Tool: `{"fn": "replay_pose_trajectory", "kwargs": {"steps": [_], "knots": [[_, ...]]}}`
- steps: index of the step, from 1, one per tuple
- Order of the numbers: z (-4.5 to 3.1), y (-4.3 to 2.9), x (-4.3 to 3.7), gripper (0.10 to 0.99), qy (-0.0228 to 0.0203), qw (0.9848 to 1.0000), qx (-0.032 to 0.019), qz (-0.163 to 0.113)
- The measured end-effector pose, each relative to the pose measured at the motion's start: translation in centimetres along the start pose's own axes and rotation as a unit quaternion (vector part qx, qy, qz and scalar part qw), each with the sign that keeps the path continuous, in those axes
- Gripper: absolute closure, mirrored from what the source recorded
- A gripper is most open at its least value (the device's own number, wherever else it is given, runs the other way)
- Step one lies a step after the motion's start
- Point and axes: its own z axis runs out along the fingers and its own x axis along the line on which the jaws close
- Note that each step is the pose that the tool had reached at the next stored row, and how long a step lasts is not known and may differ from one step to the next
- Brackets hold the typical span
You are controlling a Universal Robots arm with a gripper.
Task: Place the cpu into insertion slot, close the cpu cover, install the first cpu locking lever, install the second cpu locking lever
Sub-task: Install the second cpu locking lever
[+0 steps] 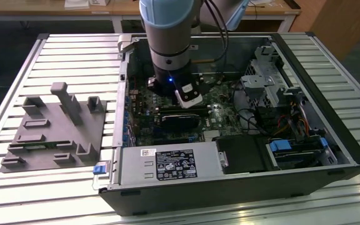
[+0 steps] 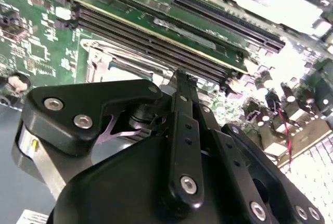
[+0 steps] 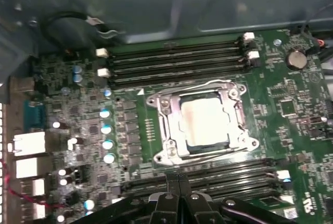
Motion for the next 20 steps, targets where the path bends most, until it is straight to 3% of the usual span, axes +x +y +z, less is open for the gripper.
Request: {"fn": "replay_pose_trajectory", "kwargs": {"steps": [9, 15, 18, 20], "knots": [[0.32, 0.73, -2.12, 0.98, -0.0023, 0.9999, 0.0122, 0.0], [0.79, 2.45, -2.34, 0.98, -0.0042, 0.9997, 0.0255, -0.001], [1.01, 3.11, -2.54, 0.98, -0.0054, 0.9994, 0.034, -0.002], [1.12, 3.45, -2.74, 0.98, -0.0056, 0.9993, 0.0369, -0.002]]}}
